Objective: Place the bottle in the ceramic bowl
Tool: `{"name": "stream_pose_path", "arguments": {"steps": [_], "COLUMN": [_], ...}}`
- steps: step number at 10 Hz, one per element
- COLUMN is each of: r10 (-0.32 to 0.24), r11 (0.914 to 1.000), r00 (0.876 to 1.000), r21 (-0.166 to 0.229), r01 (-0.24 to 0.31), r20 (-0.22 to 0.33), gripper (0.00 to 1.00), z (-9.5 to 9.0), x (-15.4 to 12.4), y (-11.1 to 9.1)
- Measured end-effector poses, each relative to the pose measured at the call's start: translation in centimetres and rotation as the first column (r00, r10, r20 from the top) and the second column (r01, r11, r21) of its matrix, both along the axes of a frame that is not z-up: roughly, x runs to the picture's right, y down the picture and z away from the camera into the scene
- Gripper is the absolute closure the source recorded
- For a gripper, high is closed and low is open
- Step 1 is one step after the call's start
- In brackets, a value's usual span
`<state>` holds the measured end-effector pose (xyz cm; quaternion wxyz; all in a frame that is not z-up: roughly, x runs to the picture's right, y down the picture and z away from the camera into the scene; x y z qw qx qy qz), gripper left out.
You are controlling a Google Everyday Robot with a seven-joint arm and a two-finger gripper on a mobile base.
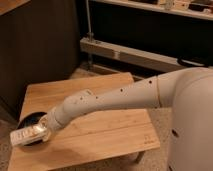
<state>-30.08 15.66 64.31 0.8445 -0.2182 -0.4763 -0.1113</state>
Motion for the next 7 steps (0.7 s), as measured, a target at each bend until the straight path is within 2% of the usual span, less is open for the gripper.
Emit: {"name": "stream_pose_path", "arguments": {"steps": [2,4,6,7], "r10": [-0.024,-0.052,-0.079,-0.09], "r11": [0.9996,0.9985,0.9967,0.9958], "r00": [0.995,0.99,0.988,0.989], "r21": [-0.009,-0.011,-0.008,-0.002], "r01": [0.025,0.053,0.08,0.091], "r20": [0.094,0.132,0.132,0.115], "gripper": [1.0,1.0,0.96,0.87], "z": [0.5,1.0,2.5,3.7], "x": [-2.7,-3.9,-4.5,-4.6], "y": [-1.6,-1.9,-0.8,-0.1]}}
